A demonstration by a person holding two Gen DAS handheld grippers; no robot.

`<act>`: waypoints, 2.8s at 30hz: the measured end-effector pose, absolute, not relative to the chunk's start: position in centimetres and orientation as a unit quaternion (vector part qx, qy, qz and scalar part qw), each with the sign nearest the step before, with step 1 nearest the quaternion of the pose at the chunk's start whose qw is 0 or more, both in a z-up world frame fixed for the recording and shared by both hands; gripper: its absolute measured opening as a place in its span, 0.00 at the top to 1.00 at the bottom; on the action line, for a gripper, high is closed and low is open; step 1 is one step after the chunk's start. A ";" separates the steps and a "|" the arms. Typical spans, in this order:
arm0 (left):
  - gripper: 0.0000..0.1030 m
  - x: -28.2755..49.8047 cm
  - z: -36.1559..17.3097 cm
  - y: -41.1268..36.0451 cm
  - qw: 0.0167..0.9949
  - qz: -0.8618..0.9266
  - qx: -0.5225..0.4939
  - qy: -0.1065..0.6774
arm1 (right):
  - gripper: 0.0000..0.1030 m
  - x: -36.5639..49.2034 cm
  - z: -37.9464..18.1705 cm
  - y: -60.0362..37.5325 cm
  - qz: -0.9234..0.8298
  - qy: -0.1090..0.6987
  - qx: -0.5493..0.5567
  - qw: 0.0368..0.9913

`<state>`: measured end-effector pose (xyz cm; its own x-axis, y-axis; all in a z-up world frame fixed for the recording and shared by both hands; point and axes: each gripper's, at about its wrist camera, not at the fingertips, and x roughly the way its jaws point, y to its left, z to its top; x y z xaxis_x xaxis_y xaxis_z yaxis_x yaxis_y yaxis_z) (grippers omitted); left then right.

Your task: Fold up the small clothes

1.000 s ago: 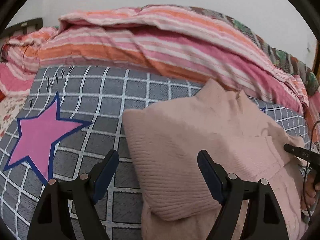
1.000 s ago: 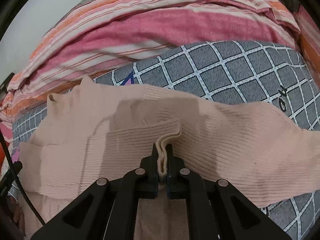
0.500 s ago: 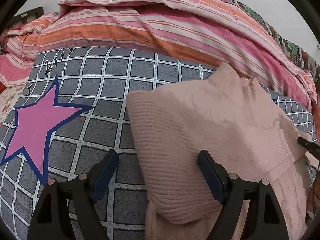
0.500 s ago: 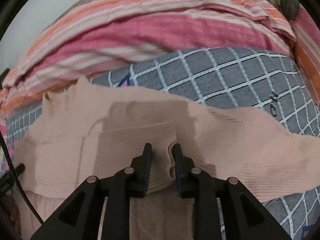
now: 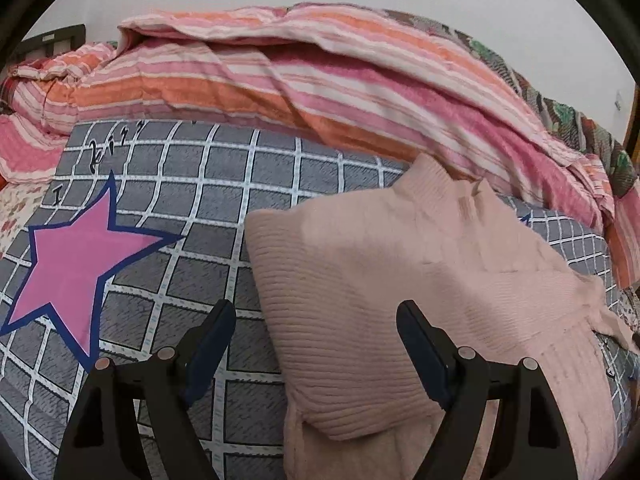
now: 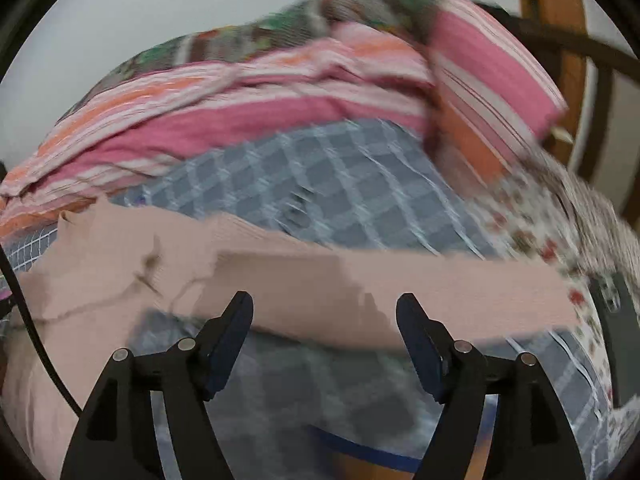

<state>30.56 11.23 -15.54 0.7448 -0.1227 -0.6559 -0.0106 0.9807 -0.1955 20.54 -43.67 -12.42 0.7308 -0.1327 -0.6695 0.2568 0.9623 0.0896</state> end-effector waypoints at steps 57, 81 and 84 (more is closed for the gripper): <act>0.21 22.4 -11.6 15.4 0.920 -0.037 -0.122 0.370 | 0.44 31.4 -12.7 -7.8 0.204 0.398 -0.075 0.891; 0.74 31.9 -16.4 5.7 0.889 -0.036 -0.136 0.435 | 0.31 30.3 -12.8 -30.8 0.096 0.314 0.126 0.936; 0.89 31.8 -16.3 5.7 0.889 -0.055 -0.149 0.429 | 0.31 30.8 -13.5 -31.4 0.088 0.326 0.137 0.931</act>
<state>31.79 5.74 -16.34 0.6263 -0.2257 -0.7462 -0.0293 0.9497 -0.3118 30.83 -31.38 -13.48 0.7720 0.2539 -0.5828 -0.0754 0.9469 0.3126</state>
